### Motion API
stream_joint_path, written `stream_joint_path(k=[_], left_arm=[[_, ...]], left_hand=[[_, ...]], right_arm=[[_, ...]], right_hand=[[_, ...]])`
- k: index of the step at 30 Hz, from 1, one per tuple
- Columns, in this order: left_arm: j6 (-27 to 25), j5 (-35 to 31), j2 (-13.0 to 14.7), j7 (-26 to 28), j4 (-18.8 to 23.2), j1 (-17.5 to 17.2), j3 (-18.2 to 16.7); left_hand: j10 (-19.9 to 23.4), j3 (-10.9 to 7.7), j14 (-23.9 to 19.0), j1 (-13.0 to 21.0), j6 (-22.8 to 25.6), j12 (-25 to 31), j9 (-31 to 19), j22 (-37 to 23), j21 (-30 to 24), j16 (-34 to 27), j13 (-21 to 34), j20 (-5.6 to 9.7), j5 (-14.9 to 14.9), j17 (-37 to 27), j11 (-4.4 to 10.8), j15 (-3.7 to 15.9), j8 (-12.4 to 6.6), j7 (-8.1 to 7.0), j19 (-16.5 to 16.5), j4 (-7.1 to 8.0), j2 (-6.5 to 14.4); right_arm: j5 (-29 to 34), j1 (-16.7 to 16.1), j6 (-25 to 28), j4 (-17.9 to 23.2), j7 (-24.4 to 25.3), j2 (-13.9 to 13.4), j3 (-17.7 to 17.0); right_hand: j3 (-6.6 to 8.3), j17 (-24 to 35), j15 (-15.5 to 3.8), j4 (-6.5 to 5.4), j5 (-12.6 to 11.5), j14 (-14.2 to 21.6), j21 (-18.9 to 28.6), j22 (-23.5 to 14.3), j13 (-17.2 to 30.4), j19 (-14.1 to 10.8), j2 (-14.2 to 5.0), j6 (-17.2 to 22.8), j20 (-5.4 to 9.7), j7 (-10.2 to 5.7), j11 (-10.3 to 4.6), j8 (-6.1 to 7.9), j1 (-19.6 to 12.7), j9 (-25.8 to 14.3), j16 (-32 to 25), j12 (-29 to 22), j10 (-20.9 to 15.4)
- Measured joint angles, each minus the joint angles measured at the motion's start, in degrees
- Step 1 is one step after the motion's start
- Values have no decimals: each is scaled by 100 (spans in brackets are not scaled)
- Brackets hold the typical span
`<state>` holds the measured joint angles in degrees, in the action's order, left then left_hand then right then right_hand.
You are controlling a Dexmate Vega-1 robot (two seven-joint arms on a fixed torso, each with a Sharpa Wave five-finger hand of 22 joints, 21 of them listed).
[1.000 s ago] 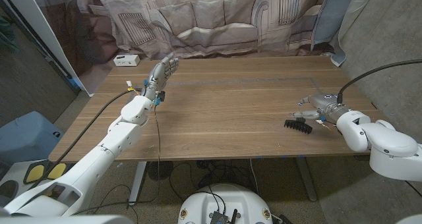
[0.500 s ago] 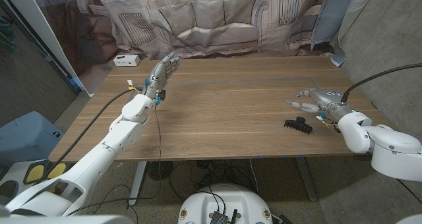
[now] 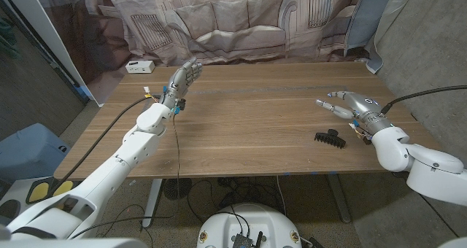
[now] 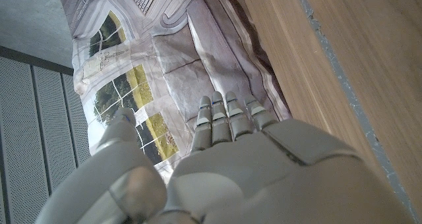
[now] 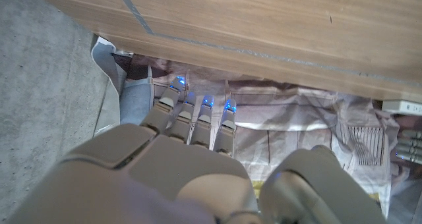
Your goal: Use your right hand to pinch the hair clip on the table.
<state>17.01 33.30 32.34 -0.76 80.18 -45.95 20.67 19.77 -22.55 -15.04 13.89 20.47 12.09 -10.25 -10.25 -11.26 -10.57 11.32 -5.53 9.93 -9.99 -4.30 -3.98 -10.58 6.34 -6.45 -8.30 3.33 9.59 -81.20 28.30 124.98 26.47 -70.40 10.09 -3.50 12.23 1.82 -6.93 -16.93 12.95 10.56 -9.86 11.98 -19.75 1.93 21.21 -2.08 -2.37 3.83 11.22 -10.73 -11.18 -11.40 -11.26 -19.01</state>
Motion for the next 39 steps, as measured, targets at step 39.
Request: stream_joint_path(k=[39], left_arm=[[-73, 102, 274, -71, 333, -108, -176]], left_hand=[[0, -23, -73, 0, 52, 0, 0, 3, 0, 0, 0, 84, 0, 0, 0, 30, -28, 31, -84, 24, 0]], right_arm=[[-919, 972, -3071, -1714, 79, 2331, -23]], right_hand=[[104, -78, 106, 287, -70, -83, 30, 27, -52, -66, -103, -311, 146, 811, 378, -22, -423, 27, 0, 0, 113]])
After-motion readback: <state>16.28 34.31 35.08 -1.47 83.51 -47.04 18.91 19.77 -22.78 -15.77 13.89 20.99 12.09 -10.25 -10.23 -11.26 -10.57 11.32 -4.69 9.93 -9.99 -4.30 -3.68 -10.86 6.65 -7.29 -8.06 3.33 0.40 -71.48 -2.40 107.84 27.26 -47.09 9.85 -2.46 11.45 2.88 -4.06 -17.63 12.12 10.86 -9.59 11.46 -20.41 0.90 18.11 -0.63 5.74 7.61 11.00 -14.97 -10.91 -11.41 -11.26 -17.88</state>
